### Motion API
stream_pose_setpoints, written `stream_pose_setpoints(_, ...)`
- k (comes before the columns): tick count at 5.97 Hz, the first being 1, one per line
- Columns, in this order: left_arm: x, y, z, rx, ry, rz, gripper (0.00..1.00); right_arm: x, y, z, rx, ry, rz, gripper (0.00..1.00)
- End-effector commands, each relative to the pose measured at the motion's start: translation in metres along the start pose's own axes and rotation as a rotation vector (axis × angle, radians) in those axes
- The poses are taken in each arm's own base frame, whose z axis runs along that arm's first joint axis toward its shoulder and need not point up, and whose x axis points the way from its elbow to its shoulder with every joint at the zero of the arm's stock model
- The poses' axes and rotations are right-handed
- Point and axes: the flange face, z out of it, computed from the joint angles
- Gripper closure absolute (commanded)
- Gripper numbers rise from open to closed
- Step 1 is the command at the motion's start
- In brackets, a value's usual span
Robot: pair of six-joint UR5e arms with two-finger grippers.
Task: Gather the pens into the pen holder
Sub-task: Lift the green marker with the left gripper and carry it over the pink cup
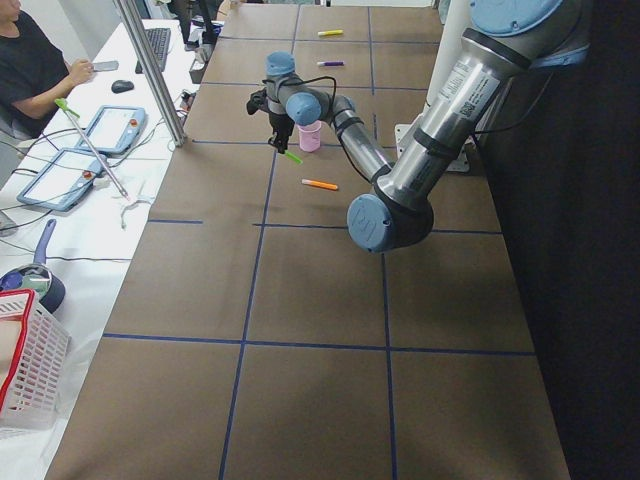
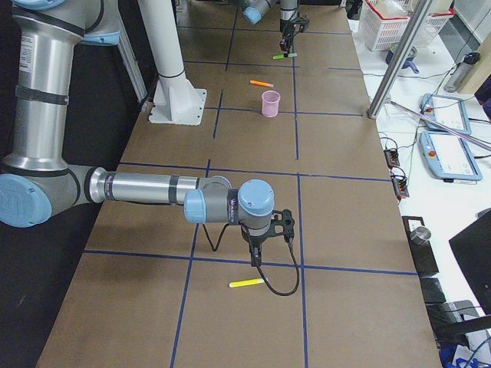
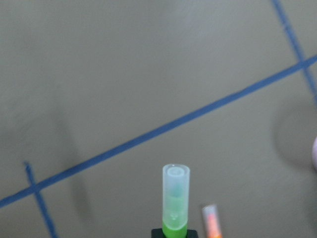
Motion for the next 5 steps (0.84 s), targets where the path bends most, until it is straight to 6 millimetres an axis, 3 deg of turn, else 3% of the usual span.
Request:
stream_pose_setpoints(1,0.066,0.000,0.005,0.144,-0.014,-0.059,1.00,-0.001,-0.001,-0.001,0.002,0.001,-0.002,0.00)
stream_pose_setpoints(2,0.114,0.008,0.017,0.224,-0.046,-0.082,1.00,-0.002,-0.002,-0.002,0.005,-0.001,-0.005,0.00)
stream_pose_setpoints(4,0.171,-0.003,0.002,0.374,-0.077,-0.081,1.00,-0.002,-0.003,-0.003,0.008,0.000,-0.007,0.00)
stream_pose_setpoints(5,0.190,0.005,0.011,0.398,-0.095,-0.062,0.98,-0.002,-0.003,-0.003,0.008,0.000,-0.007,0.00)
